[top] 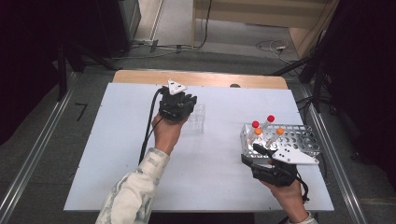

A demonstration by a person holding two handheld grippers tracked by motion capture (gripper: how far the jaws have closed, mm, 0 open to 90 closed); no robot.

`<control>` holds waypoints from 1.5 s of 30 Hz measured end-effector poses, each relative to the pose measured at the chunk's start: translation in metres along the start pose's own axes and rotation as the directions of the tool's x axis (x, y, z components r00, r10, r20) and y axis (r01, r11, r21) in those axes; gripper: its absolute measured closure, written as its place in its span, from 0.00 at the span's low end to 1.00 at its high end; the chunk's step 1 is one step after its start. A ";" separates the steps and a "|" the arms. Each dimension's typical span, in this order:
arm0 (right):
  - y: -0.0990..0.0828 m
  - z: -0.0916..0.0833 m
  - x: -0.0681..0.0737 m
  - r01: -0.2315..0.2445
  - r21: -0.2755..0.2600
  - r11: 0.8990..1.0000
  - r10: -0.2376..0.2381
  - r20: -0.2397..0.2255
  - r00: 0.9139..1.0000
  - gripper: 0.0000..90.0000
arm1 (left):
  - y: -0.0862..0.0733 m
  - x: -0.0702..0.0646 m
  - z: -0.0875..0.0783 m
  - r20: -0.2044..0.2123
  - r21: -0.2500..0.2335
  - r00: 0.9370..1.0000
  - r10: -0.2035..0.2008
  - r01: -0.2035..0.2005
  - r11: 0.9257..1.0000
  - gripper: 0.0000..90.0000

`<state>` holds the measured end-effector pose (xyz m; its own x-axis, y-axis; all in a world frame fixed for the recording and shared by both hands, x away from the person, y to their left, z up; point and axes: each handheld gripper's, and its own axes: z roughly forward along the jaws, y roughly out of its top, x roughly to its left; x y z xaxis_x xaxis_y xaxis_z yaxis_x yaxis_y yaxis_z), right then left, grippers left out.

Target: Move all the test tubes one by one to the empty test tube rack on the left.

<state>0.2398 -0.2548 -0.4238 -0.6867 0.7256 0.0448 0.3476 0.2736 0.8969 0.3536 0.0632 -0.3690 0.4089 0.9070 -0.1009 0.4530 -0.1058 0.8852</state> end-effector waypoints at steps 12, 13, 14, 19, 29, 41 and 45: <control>0.000 -0.001 0.000 -0.002 -0.004 1.000 0.002 -0.001 1.000 0.42 | -0.005 -0.003 0.015 -0.040 0.027 0.999 0.030 -0.029 0.999 0.85; 0.000 -0.001 0.000 -0.001 -0.004 1.000 0.001 -0.001 1.000 0.42 | -0.006 -0.004 0.016 -0.042 0.026 0.999 0.030 -0.029 0.999 0.85; 0.000 -0.001 0.000 -0.001 -0.005 1.000 0.001 -0.001 1.000 0.42 | -0.007 -0.005 0.017 -0.041 0.028 0.999 0.034 -0.033 0.999 0.85; 0.000 -0.001 -0.001 0.000 -0.008 1.000 0.000 0.000 1.000 0.42 | -0.017 -0.007 0.021 -0.051 0.043 0.998 0.047 -0.045 0.998 0.85; -0.002 0.000 -0.001 -0.002 -0.003 1.000 0.002 0.002 1.000 0.42 | -0.036 -0.007 0.030 -0.067 0.071 0.997 0.046 -0.042 0.997 0.85; -0.002 -0.002 -0.002 -0.005 -0.004 1.000 0.005 0.007 1.000 0.42 | -0.036 -0.010 0.029 -0.052 0.074 0.998 0.032 -0.028 0.997 0.75; -0.004 -0.006 -0.005 -0.012 -0.009 1.000 0.012 0.017 1.000 0.42 | -0.033 -0.010 0.022 -0.036 0.060 0.999 0.017 -0.015 0.998 0.66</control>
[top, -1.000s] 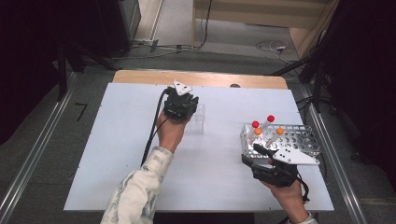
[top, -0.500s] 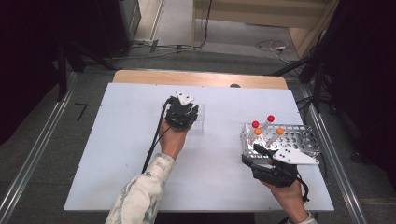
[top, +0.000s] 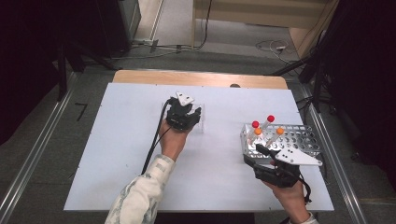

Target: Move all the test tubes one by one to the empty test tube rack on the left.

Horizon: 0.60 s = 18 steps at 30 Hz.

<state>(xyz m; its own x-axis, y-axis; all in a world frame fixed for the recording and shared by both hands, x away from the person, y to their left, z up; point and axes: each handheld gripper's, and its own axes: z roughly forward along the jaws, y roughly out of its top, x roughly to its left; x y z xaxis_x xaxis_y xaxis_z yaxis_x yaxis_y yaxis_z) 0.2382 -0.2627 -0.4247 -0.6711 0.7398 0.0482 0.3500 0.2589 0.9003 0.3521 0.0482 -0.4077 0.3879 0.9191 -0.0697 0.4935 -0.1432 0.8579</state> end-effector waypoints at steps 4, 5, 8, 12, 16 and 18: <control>-0.002 -0.004 -0.005 -0.009 -0.002 1.000 0.009 0.016 1.000 0.42 | 0.002 0.000 -0.006 0.016 -0.009 1.000 -0.019 0.019 1.000 0.50; -0.002 -0.005 -0.006 -0.013 -0.005 1.000 0.013 0.021 1.000 0.42 | 0.002 0.000 -0.008 0.018 -0.009 1.000 -0.021 0.021 1.000 0.46; -0.003 -0.009 -0.010 -0.016 -0.006 1.000 0.017 0.039 0.999 0.41 | 0.003 0.000 -0.013 0.024 -0.015 0.999 -0.025 0.025 1.000 0.39; -0.005 -0.012 -0.017 -0.033 -0.007 0.999 0.033 0.063 0.997 0.41 | 0.004 -0.001 -0.017 0.024 -0.018 0.999 -0.036 0.036 0.999 0.30; -0.007 -0.014 -0.025 -0.044 -0.006 0.999 0.045 0.090 0.995 0.41 | 0.004 -0.001 -0.022 0.024 -0.027 0.999 -0.035 0.036 0.999 0.25; -0.009 -0.015 -0.030 -0.046 -0.006 0.999 0.046 0.114 0.992 0.41 | 0.004 -0.002 -0.025 0.028 -0.032 0.999 -0.036 0.037 0.999 0.25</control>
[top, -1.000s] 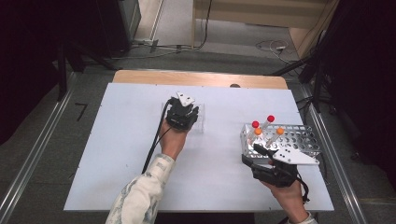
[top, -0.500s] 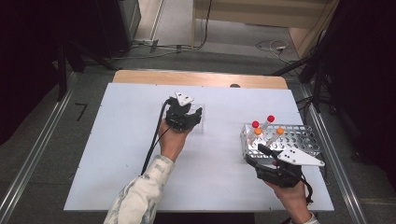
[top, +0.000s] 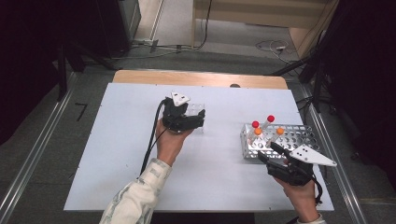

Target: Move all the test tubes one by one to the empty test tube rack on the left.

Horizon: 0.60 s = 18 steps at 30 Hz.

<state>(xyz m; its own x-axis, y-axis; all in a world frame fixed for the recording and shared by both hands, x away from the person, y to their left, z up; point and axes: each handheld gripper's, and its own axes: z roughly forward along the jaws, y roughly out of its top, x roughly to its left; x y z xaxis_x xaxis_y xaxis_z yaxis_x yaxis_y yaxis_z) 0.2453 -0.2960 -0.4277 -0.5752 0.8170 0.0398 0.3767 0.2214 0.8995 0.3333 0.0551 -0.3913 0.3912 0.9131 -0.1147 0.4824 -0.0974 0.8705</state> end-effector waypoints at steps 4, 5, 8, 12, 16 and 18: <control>-0.002 0.002 -0.010 -0.009 0.002 1.000 0.009 0.045 0.999 0.41 | -0.001 -0.003 -0.007 0.015 -0.006 1.000 0.007 -0.007 1.000 0.24; -0.003 0.002 -0.012 -0.013 -0.002 1.000 0.013 0.061 0.998 0.41 | -0.002 -0.004 -0.008 0.016 -0.009 1.000 0.010 -0.010 1.000 0.24; -0.004 0.005 -0.019 -0.011 0.002 1.000 0.011 0.114 0.993 0.41 | -0.002 -0.006 -0.013 0.023 -0.012 1.000 0.017 -0.017 1.000 0.24; -0.005 0.010 -0.030 -0.031 0.006 1.000 0.029 0.160 0.987 0.41 | -0.002 -0.007 -0.017 0.028 -0.015 0.999 0.024 -0.024 1.000 0.23; -0.006 0.016 -0.041 -0.060 0.017 0.998 0.056 0.191 0.980 0.42 | -0.003 -0.006 -0.018 0.023 -0.016 0.999 0.025 -0.024 1.000 0.22; -0.006 0.020 -0.043 -0.063 0.021 0.998 0.058 0.201 0.978 0.43 | -0.003 -0.005 -0.019 0.022 -0.016 1.000 0.022 -0.022 1.000 0.22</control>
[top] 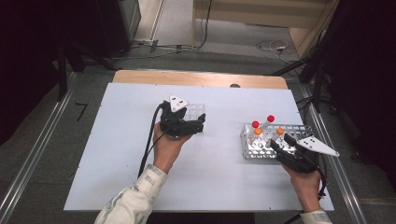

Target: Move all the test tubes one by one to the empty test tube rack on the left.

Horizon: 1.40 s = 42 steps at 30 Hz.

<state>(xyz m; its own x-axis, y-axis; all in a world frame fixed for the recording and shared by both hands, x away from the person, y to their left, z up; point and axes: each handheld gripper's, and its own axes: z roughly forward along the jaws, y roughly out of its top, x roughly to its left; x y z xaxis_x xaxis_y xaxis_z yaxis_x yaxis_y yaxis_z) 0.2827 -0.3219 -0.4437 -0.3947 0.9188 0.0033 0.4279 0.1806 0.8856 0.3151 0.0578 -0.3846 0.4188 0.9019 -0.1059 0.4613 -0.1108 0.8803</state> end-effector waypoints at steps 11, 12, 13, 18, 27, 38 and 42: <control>0.001 0.018 -0.005 -0.011 0.014 1.000 0.011 0.022 1.000 0.60 | -0.003 0.001 0.002 -0.002 0.004 1.000 -0.005 0.005 1.000 0.22; 0.001 0.019 -0.005 -0.013 0.015 1.000 0.013 0.021 1.000 0.61 | -0.003 0.001 0.003 -0.002 0.005 1.000 -0.004 0.004 1.000 0.22; 0.001 0.019 -0.005 -0.013 0.015 1.000 0.012 0.021 1.000 0.63 | -0.003 0.001 0.003 -0.003 0.005 1.000 -0.003 0.003 1.000 0.22; 0.001 0.022 -0.003 -0.005 0.017 1.000 0.004 0.024 1.000 0.71 | -0.003 0.000 0.004 -0.002 0.003 1.000 -0.007 0.007 1.000 0.22; 0.002 0.020 -0.002 -0.001 0.006 1.000 0.001 0.024 1.000 0.79 | -0.004 0.000 0.004 -0.001 0.006 1.000 -0.007 0.007 1.000 0.22; 0.013 0.007 -0.003 -0.001 -0.038 0.999 0.002 0.017 1.000 0.79 | -0.004 0.000 0.004 -0.002 0.004 1.000 -0.008 0.008 1.000 0.22; 0.018 -0.001 -0.002 0.006 -0.062 0.998 -0.005 0.020 1.000 0.79 | -0.004 0.001 0.004 -0.003 0.004 1.000 -0.008 0.008 1.000 0.22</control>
<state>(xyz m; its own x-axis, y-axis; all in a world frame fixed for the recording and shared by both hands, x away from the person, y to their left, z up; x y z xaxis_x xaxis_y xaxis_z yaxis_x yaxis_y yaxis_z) 0.2901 -0.3210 -0.4267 -0.3809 0.9246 -0.0102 0.3740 0.1642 0.9128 0.3168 0.0576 -0.3899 0.4127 0.9040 -0.1115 0.4676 -0.1053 0.8776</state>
